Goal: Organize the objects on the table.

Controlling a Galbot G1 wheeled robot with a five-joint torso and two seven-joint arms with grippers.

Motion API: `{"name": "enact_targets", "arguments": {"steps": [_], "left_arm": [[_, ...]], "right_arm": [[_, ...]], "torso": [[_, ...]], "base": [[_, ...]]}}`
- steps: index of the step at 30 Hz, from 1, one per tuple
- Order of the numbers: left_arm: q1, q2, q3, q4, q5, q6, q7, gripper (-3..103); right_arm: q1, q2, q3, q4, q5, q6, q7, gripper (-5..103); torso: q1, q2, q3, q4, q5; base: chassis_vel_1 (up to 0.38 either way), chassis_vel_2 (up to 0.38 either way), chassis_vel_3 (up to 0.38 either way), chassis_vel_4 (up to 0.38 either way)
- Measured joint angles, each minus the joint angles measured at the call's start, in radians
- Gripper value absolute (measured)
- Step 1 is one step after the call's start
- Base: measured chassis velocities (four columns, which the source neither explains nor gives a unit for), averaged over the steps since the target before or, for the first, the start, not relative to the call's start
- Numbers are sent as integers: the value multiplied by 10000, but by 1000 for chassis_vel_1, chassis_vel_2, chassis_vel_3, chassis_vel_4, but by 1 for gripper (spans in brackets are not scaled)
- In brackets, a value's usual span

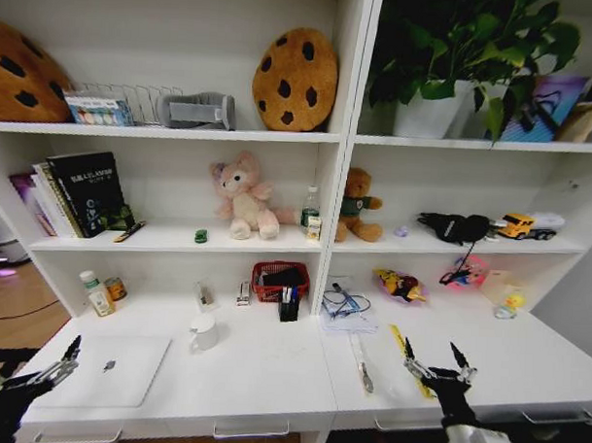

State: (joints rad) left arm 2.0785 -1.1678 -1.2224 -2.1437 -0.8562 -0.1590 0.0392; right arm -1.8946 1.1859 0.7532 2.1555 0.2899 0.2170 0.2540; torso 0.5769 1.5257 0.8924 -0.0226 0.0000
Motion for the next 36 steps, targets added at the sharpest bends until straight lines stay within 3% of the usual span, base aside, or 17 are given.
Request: {"name": "enact_targets", "arguments": {"steps": [24, 36], "left_arm": [[0, 0, 0, 0, 0, 0, 0, 100], [0, 0, 0, 0, 0, 0, 0, 100]], "right_arm": [[92, -31, -32, -81, 32, -28, 0, 100], [101, -35, -43, -91, 34, -35, 5, 100]], "torso": [[0, 0, 0, -1, 1], [0, 1, 0, -1, -2]], "base": [[1, 2, -2, -2], [156, 156, -150, -156]]}}
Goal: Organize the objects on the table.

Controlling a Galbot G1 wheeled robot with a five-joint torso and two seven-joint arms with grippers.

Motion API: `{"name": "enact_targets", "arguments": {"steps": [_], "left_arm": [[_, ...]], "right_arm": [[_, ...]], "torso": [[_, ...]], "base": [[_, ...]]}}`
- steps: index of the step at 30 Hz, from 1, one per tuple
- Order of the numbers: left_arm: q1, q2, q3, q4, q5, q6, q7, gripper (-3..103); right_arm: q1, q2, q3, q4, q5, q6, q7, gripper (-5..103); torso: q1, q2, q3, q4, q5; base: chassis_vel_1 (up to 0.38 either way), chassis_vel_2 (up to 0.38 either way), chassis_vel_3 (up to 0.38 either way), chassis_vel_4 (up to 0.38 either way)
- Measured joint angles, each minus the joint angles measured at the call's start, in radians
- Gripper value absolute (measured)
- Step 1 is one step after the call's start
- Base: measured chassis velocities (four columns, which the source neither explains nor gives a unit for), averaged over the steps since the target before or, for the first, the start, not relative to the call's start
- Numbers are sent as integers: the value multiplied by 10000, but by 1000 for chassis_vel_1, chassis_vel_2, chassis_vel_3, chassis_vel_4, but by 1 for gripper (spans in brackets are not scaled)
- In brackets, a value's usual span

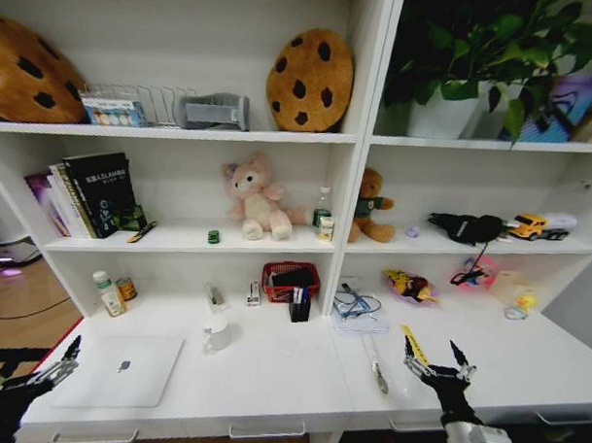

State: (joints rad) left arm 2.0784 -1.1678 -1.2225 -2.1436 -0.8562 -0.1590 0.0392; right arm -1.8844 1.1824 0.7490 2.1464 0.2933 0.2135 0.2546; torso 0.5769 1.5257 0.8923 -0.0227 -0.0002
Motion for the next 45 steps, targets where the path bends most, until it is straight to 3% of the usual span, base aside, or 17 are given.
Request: {"name": "enact_targets", "arguments": {"steps": [11, 13, 17, 19, 20, 22, 24, 25, 28, 45], "left_arm": [[1, 0, -2, -2, 0, 0, 2, 100], [0, 0, 1, 0, 0, 0, 4, 100], [1, -1, -1, -1, 0, 0, 0, 100], [0, 2, 0, 3, -1, 0, -4, 100], [0, 2, 0, 3, -1, 0, -4, 100], [0, 1, -3, 2, 0, 0, -4, 100], [1, 1, -3, 2, 0, 0, -4, 100], [0, 0, -1, 3, 0, 0, -5, 100], [1, -1, -2, 0, 0, 0, -5, 100], [0, -1, 2, -2, -1, 0, 0, 100]], "right_arm": [[3, -2, 0, -6, 0, 1, 6, 100], [3, -2, -2, -8, 1, -1, 7, 100], [6, -2, -3, -7, 2, -1, 6, 100], [0, -1, -4, -5, 1, 0, 6, 100], [0, -1, -4, -5, 1, 0, 6, 100], [0, -1, -5, -6, 1, 0, 5, 100], [6, -1, -5, -6, 1, 0, 5, 100], [6, -2, -5, -5, 1, 0, 5, 100], [10, -4, -3, -7, 2, 0, 6, 100], [5, -3, -2, -6, 2, 0, 6, 100]], "torso": [[0, -1, 1, 1, 11], [1, -1, -1, -1, -14], [1, -3, 2, 2, 18], [0, 0, -2, -3, -24], [0, 0, -2, -3, -24], [-3, 2, -2, -4, 11], [-3, 1, -1, 2, 7], [-1, 1, 0, 2, -13], [2, -2, 3, 5, 12], [-1, 0, -1, 1, -6]], "base": [[300, 295, -303, -285], [335, 362, -343, -356], [385, 367, -361, -368], [253, 315, -287, -292], [215, 262, -263, -292], [220, 23, -139, -192], [167, 52, -99, -112], [25, -11, 27, -64], [17, 9, 27, -18], [105, -133, -129, 138]]}}
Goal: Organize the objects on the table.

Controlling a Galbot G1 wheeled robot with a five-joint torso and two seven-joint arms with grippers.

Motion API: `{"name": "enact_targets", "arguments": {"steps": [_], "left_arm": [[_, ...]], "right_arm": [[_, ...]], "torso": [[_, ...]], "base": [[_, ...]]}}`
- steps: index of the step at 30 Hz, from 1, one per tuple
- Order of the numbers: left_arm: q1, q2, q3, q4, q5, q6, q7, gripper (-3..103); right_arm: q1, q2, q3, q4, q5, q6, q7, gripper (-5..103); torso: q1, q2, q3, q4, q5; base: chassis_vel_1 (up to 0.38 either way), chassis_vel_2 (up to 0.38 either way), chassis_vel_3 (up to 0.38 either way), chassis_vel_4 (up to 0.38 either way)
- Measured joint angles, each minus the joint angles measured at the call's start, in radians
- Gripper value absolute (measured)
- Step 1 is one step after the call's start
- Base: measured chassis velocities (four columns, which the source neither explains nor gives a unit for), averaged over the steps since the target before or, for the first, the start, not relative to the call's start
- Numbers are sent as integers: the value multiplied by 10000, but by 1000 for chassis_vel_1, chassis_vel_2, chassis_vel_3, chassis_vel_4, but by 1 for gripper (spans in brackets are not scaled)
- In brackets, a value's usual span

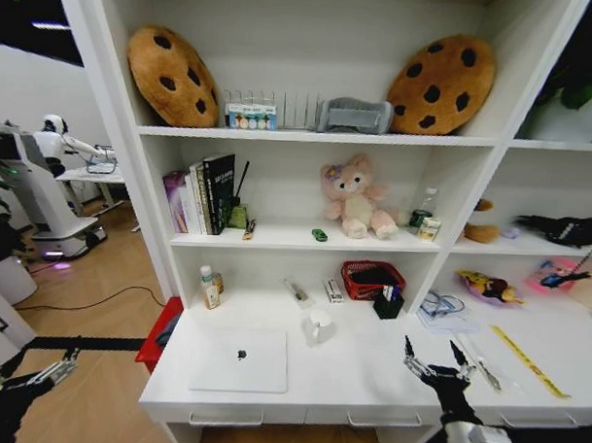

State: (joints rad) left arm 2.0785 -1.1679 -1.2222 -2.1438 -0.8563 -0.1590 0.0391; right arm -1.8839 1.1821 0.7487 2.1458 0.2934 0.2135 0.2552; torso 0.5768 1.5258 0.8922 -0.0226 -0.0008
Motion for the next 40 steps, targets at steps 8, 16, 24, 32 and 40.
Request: {"name": "enact_targets", "arguments": {"steps": [8, 16, 24, 32, 40], "left_arm": [[0, 0, -2, 1, 0, 0, 0, 100], [0, 0, -3, 1, 0, 0, 2, 100], [3, -1, -5, 2, 1, 0, -5, 100], [-1, 1, 0, 0, 0, 0, 4, 100], [0, 1, -1, 0, 0, 0, 3, 100]], "right_arm": [[0, 0, 1, 0, -1, 0, 1, 100], [-2, 0, 0, -1, 0, 0, 1, 100], [-6, 1, -1, 0, 0, 0, 0, 100], [-6, 0, 1, -1, 0, 0, 2, 100], [2, 0, 0, 0, 0, -1, 0, 100]], "torso": [[-1, 0, 1, 0, 2], [-3, 0, 0, -3, 14], [-12, 8, -3, 1, 13], [-3, 0, 1, -8, 12], [2, -3, 2, -1, 8]], "base": [[272, -271, -268, 282], [336, -343, -351, 351], [245, -212, -279, 246], [-72, 19, 32, 6], [-13, 39, 33, -25]]}}
